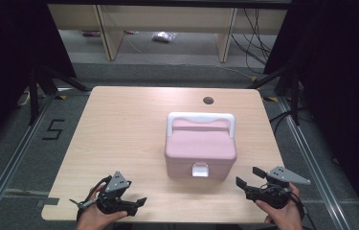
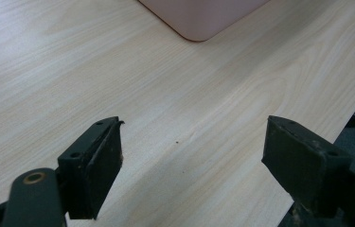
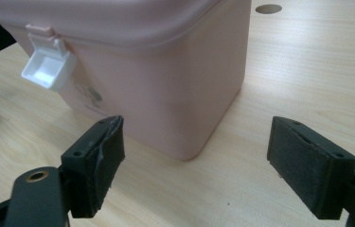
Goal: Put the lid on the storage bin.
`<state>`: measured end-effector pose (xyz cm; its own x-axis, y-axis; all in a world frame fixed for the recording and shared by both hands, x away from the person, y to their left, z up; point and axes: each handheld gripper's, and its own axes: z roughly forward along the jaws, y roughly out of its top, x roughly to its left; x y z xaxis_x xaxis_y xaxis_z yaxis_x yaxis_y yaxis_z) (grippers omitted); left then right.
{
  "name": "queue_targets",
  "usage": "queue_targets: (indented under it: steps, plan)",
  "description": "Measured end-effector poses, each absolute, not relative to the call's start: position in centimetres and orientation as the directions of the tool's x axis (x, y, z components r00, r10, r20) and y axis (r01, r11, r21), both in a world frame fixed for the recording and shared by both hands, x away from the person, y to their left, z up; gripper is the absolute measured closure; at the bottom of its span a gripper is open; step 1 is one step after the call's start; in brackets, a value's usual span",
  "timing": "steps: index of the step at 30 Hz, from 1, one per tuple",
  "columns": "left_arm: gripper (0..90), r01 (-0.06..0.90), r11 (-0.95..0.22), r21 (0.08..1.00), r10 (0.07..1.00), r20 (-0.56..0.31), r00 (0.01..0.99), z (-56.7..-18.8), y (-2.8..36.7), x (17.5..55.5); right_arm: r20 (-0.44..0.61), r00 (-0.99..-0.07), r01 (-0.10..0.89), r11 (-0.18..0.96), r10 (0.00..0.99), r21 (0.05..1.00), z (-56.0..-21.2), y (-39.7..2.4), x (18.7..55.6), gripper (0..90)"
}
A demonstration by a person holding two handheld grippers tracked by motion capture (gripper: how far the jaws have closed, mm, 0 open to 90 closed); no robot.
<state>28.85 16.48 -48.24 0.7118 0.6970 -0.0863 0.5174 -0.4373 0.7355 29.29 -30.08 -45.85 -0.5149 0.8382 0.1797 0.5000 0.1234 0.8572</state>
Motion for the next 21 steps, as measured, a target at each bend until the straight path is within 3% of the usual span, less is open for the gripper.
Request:
queue_targets:
  steps: [10, 15, 21]
  plan:
    - [20.1, 0.496, -0.451, 0.742, 0.694, -0.057, 0.718, -48.5, 16.7, 28.8, 0.145, -0.525, 0.510, 0.173, 0.838, 0.843, -47.0, -30.4, 28.3, 16.5]
    - [20.1, 0.510, -0.440, 0.739, 0.696, -0.079, 0.714, -48.6, 16.7, 28.5, 0.189, -0.502, 0.550, 0.143, 0.844, 0.823, -47.5, -30.3, 27.5, 16.4]
    - [18.6, 0.510, -0.450, 0.733, 0.693, -0.074, 0.717, -48.7, 16.4, 28.3, 0.125, -0.530, 0.546, 0.225, 0.839, 0.807, -48.1, -30.5, 26.9, 16.4]
